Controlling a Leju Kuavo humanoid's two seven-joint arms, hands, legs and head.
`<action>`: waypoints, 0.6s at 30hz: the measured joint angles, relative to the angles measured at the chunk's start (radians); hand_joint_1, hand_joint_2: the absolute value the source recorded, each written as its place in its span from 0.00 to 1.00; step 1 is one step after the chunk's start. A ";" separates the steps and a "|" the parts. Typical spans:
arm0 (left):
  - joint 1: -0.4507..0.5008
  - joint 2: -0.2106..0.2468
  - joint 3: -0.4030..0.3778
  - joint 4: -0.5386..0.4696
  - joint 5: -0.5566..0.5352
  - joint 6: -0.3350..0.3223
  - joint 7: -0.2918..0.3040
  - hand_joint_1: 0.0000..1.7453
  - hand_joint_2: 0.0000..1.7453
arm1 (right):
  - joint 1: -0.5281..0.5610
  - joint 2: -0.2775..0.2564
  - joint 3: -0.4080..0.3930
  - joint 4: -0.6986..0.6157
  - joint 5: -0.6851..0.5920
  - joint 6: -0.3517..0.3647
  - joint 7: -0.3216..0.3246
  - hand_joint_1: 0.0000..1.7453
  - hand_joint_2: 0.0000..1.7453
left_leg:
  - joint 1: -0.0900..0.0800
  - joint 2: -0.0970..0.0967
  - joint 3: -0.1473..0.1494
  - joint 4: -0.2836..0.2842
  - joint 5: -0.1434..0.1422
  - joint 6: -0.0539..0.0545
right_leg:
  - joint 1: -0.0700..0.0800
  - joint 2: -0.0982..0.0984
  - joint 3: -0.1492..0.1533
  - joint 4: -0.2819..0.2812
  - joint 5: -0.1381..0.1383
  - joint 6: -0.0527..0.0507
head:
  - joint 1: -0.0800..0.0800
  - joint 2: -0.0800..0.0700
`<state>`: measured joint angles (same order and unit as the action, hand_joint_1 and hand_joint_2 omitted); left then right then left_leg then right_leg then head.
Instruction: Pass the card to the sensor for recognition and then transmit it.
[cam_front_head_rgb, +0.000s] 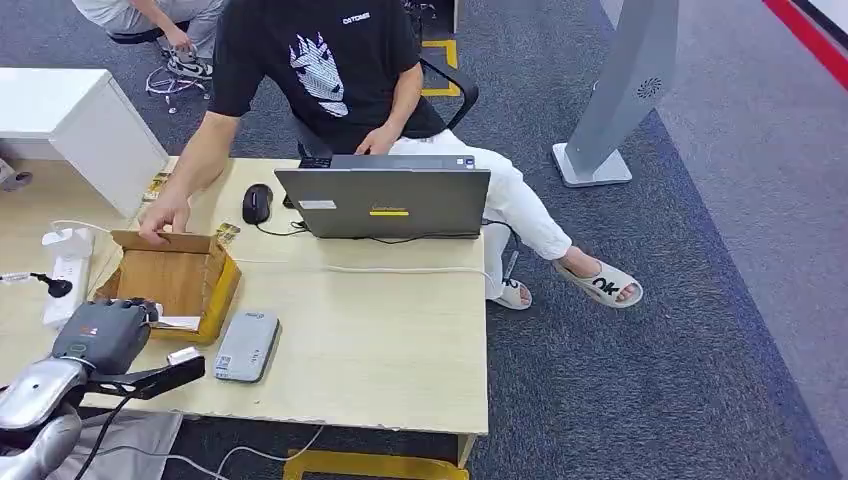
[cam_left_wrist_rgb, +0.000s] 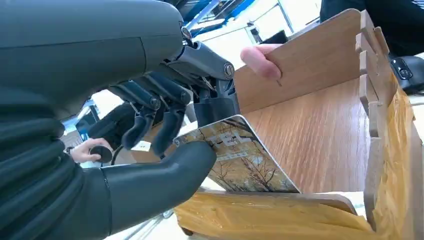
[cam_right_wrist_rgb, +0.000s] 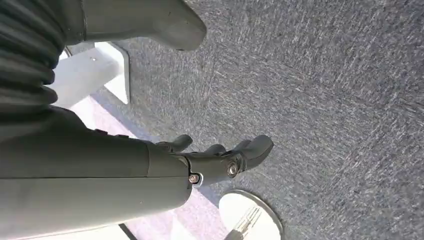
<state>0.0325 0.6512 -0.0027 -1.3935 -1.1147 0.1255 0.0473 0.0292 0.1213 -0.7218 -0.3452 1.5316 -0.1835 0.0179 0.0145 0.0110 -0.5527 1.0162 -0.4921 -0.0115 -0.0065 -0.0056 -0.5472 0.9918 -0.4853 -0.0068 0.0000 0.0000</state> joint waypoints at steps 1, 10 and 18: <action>0.000 0.000 0.000 0.000 -0.002 0.001 0.000 1.00 1.00 | 0.000 0.000 0.001 -0.001 0.000 0.000 0.000 0.00 1.00 | 0.000 0.000 0.000 0.000 0.000 0.000 | 0.000 0.000 0.000 0.000 0.000 0.000 | 0.000 0.000; 0.001 -0.012 0.000 0.000 -0.024 0.018 0.000 1.00 1.00 | 0.002 0.000 0.009 -0.003 0.005 0.000 0.000 0.00 1.00 | 0.000 0.000 0.000 0.000 0.000 0.000 | 0.000 0.000 0.000 0.000 0.000 0.000 | 0.000 0.000; 0.010 -0.016 0.005 -0.008 -0.039 0.069 0.000 1.00 1.00 | 0.003 0.000 0.041 -0.001 0.008 -0.015 0.011 0.00 1.00 | 0.000 0.000 0.000 0.000 0.000 0.000 | 0.000 0.000 0.000 0.000 0.000 0.000 | 0.000 0.000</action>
<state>0.0430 0.6352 0.0019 -1.4016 -1.1539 0.1950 0.0473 0.0319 0.1217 -0.6809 -0.3464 1.5392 -0.1984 0.0286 0.0146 0.0110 -0.5527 1.0162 -0.4921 -0.0115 -0.0065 -0.0057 -0.5477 0.9918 -0.4853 -0.0068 0.0000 0.0000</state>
